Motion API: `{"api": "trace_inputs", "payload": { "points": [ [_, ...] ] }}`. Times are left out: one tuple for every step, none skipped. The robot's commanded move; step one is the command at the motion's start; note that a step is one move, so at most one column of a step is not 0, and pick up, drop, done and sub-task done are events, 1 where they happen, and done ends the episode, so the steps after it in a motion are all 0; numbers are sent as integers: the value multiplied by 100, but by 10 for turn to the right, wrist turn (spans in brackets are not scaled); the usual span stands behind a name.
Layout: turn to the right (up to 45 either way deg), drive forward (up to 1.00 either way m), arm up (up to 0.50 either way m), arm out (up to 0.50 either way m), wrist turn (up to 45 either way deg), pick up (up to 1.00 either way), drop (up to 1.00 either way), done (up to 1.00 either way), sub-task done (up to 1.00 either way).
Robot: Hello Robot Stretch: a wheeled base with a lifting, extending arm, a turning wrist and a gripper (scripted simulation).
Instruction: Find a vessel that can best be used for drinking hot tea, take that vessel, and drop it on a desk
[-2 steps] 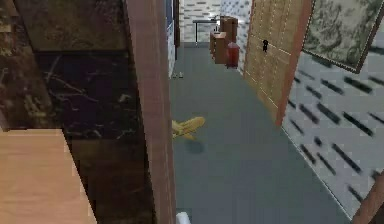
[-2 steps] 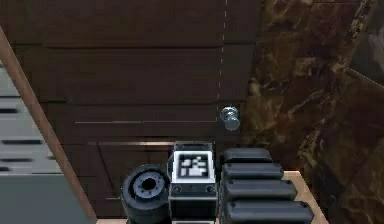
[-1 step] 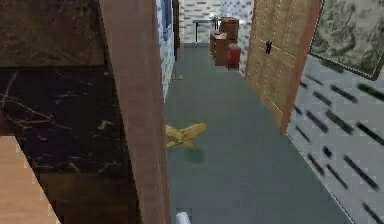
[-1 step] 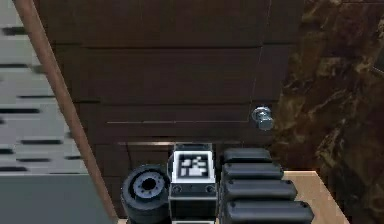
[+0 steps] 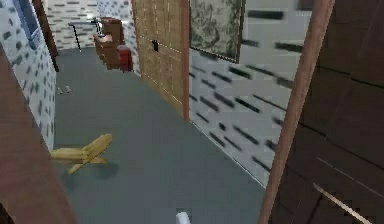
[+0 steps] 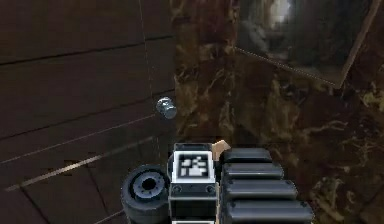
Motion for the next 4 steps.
{"api": "trace_inputs", "payload": {
  "points": [
    [0,85,0,0,0,0,0,0,0],
    [-180,0,0,0,0,0,0,0,0],
    [0,75,0,0,0,0,0,0,0],
    [-30,0,0,0,0,0,0,0,0]
  ]
}}
